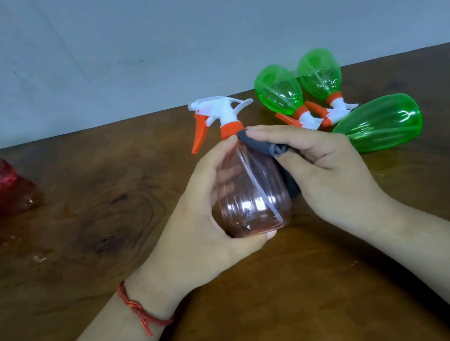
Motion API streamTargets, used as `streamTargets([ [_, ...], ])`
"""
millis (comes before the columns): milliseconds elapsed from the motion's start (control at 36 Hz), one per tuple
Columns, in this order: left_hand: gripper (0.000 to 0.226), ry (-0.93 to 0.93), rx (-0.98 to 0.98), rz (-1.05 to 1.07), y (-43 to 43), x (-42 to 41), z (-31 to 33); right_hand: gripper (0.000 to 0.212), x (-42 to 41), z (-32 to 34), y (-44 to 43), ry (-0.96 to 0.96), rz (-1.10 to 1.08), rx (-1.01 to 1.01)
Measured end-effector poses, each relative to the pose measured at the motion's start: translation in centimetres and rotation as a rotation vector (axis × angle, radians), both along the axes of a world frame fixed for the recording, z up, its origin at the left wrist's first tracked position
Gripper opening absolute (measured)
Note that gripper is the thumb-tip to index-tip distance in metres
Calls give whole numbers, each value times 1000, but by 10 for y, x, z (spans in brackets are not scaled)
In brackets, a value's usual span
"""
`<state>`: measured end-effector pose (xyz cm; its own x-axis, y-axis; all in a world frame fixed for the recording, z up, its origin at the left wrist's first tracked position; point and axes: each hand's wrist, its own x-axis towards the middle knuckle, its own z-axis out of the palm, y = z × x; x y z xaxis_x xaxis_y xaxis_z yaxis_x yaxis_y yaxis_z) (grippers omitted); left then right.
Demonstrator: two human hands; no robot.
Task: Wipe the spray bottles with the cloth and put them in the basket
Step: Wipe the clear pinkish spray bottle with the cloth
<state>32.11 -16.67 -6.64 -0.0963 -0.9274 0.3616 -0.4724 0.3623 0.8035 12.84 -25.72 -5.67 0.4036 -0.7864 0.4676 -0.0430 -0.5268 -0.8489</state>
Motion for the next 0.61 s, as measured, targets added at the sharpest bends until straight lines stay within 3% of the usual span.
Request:
streamTargets([
  [306,110,120,-42,297,-9,11,-2,52,2,-6,10,200,37,-433],
  [500,107,159,3,361,-10,14,1,55,4,-8,8,247,76,-441],
  [611,112,49,-15,293,-7,11,-1,61,2,-9,4,211,32,-350],
])
